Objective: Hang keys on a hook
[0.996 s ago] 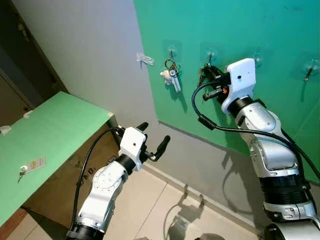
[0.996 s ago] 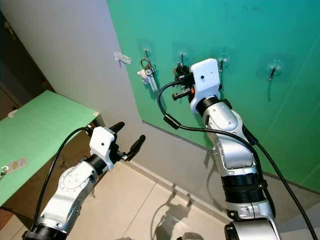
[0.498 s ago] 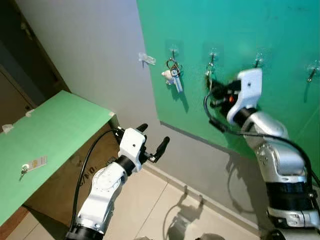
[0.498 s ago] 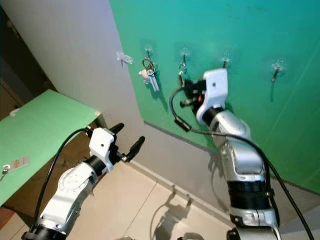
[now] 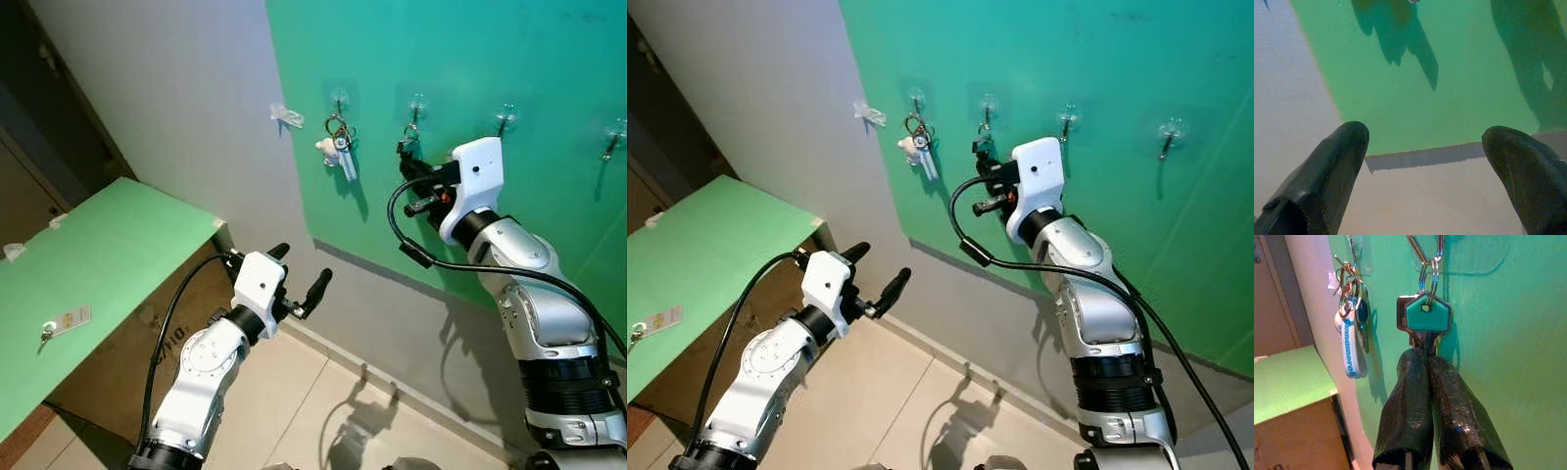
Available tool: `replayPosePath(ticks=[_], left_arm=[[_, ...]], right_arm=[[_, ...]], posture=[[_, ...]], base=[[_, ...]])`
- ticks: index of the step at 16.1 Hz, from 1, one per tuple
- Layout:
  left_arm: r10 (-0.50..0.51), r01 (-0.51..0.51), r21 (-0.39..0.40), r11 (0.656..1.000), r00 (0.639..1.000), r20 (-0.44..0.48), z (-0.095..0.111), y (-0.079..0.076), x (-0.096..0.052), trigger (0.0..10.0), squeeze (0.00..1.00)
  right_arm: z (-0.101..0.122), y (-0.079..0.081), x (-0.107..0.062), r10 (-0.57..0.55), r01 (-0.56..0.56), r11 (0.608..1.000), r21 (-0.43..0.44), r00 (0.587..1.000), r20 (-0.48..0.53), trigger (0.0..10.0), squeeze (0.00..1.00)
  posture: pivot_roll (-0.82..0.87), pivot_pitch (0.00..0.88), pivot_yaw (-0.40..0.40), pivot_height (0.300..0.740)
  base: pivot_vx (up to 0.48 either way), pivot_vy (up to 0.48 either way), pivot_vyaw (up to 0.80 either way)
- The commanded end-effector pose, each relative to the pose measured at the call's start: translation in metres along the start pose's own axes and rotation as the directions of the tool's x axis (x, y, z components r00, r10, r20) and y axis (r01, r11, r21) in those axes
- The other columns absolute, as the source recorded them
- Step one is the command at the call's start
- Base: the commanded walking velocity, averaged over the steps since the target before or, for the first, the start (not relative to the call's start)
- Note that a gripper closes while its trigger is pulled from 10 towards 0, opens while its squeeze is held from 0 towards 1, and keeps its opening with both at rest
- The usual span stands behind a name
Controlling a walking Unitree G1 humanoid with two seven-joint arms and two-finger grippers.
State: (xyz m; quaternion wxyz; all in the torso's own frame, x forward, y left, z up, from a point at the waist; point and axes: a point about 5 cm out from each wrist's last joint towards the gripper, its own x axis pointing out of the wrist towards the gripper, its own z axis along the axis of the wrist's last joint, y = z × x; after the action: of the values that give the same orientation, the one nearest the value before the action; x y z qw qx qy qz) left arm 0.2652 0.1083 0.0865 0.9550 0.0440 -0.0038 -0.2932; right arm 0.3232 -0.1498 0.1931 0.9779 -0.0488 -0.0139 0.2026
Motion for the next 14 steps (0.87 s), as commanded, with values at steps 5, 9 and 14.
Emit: replayPosePath(ticks=[5,9,14], left_arm=[[0.034,-0.033,0.022,0.999,0.999,-0.026,-0.002,0.006,-0.003,10.0,0.00],[0.054,-0.052,0.036,0.998,0.997,-0.054,-0.007,0.010,-0.001,10.0,0.00],[0.075,-0.074,0.029,0.997,0.996,-0.046,-0.006,0.012,-0.001,10.0,0.00]], right_arm=[[-0.019,-0.002,-0.004,-0.042,0.034,0.993,-0.117,0.997,-0.071,10.0,1.00],[-0.039,-0.003,-0.010,-0.069,0.051,0.987,-0.151,0.991,-0.111,10.0,1.00],[-0.068,-0.012,-0.030,-0.185,0.168,0.973,-0.160,0.978,-0.098,10.0,1.00]], posture=[[-0.22,0.012,0.123,0.720],[-0.22,0.003,0.123,0.720],[-0.23,0.000,0.123,0.720]], base=[[0.000,0.000,0.00],[0.000,0.000,0.00],[0.000,0.000,0.00]])
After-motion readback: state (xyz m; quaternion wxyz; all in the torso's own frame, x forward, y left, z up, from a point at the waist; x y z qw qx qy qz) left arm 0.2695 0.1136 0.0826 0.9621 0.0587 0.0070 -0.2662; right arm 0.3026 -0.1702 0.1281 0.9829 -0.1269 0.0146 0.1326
